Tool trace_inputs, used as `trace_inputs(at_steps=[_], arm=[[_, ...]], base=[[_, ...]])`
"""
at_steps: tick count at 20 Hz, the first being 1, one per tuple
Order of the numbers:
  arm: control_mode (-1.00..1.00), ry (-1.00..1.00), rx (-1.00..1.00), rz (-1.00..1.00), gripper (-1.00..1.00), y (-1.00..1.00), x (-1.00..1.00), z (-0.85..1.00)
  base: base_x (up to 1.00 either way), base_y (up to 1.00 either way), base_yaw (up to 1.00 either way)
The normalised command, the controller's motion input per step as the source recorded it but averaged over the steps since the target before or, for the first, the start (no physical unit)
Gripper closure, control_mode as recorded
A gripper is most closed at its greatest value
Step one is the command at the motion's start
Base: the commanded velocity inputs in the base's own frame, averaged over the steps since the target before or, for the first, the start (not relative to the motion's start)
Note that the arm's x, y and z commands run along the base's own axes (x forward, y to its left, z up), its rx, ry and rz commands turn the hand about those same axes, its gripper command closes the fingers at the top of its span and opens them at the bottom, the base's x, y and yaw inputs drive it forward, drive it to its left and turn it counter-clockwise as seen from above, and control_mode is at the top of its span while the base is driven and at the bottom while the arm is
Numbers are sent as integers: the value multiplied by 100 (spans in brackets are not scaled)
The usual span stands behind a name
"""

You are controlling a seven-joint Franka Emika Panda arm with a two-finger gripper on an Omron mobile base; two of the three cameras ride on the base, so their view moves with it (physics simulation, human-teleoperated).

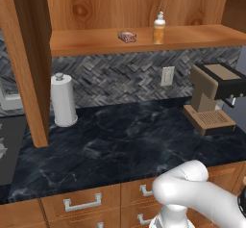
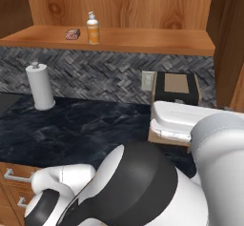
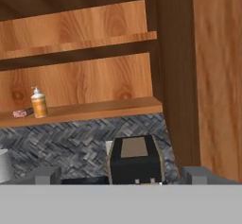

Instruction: Pick up the soap dispenser and bar soap from the sink, and place them back in the cabinet, and close the cabinet doors.

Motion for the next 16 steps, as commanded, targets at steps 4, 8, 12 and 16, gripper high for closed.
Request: trace_inputs(at_steps=[4,8,12,16], arm=[[-100,-4,0,4,-100,24,20,-7],[-100,-6,0,1,-100,0,-19,-5],[-100,-9,0,0,-100,-12,-58,-1],[-100,-11,0,0,-100,-35,-83,0]], base=[[0,0,0],[0,0,0],[0,0,0],[0,0,0]])
